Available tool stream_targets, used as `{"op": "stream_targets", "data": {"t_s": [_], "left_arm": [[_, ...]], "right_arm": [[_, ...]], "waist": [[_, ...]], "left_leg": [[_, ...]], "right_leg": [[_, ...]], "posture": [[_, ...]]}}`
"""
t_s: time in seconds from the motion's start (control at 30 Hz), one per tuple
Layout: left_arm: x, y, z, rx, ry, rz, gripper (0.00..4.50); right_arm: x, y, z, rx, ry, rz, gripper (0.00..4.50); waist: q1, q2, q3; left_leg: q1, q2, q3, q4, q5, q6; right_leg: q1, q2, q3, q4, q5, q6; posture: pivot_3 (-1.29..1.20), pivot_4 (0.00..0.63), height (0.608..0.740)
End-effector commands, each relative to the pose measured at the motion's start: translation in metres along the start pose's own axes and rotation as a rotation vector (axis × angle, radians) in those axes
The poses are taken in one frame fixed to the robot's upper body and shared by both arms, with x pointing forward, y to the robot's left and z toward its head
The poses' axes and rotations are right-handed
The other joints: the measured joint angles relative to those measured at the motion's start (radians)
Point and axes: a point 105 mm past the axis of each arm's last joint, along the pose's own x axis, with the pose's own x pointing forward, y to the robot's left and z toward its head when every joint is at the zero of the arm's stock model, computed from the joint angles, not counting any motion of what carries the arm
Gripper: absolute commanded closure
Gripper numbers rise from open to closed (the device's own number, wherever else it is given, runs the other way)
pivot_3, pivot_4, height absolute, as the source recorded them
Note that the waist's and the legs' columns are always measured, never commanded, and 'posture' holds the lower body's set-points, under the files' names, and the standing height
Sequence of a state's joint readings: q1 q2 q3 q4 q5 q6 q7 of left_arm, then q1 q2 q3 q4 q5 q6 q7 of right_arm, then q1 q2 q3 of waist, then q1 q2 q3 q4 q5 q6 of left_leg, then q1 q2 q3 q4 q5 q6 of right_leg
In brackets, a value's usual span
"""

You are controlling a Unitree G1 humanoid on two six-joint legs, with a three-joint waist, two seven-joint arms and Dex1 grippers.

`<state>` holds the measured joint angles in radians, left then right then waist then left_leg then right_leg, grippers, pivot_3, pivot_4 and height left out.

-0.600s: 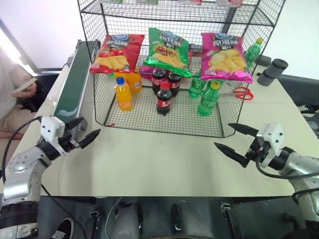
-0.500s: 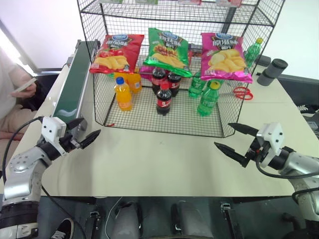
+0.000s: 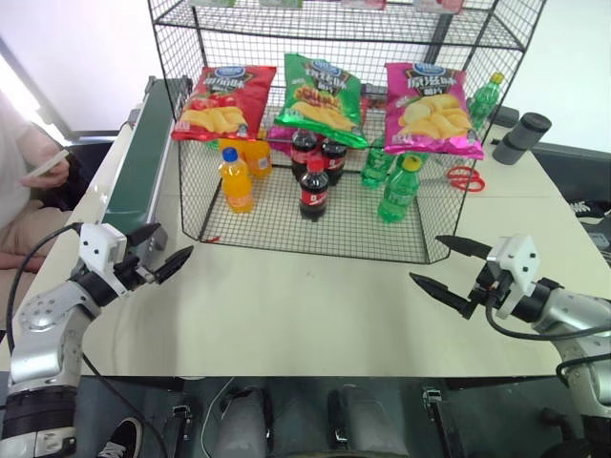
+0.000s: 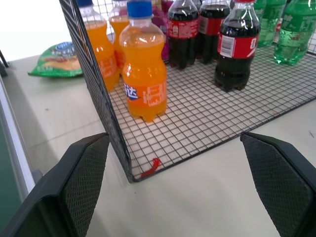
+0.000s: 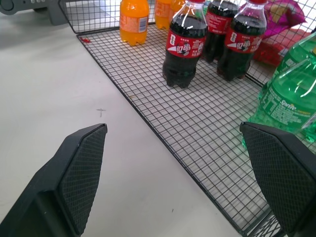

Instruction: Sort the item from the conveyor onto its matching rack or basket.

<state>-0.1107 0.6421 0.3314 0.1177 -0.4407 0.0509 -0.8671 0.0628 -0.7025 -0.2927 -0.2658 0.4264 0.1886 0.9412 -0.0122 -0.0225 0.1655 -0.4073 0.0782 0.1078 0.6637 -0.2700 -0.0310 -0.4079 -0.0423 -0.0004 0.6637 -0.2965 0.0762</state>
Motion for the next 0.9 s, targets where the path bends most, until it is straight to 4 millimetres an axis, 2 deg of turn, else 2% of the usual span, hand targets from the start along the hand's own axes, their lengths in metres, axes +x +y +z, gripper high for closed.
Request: {"op": "stream_targets", "data": {"t_s": [0.03, 0.47, 0.9], "left_arm": [[-0.001, 0.008, 0.013, 0.062, -0.035, 0.028, 0.00], [0.011, -0.003, 0.014, 0.082, -0.047, -0.012, 0.00], [0.010, 0.000, 0.013, 0.074, -0.044, -0.004, 0.00]], "right_arm": [[-0.002, -0.002, 0.006, -0.045, -0.015, 0.005, 0.01], [0.003, -0.008, 0.004, -0.074, -0.018, 0.028, 0.01], [0.000, -0.006, 0.000, -0.077, -0.007, 0.029, 0.01]], "waist": [[0.000, 0.000, 0.000], [0.000, 0.000, 0.000], [0.000, 0.000, 0.000]], "left_leg": [[0.000, 0.000, 0.000, 0.000, 0.000, 0.000], [0.000, 0.000, 0.001, 0.000, 0.000, 0.000], [0.000, 0.000, 0.001, 0.001, 0.000, 0.000]], "right_leg": [[0.000, 0.000, 0.000, 0.000, 0.000, 0.000], [0.000, 0.000, 0.000, 0.001, 0.000, 0.000], [0.000, 0.000, 0.000, 0.001, 0.000, 0.000]], "posture": [[0.00, 0.150, 0.740], [0.00, 0.150, 0.740], [0.00, 0.150, 0.740]]}}
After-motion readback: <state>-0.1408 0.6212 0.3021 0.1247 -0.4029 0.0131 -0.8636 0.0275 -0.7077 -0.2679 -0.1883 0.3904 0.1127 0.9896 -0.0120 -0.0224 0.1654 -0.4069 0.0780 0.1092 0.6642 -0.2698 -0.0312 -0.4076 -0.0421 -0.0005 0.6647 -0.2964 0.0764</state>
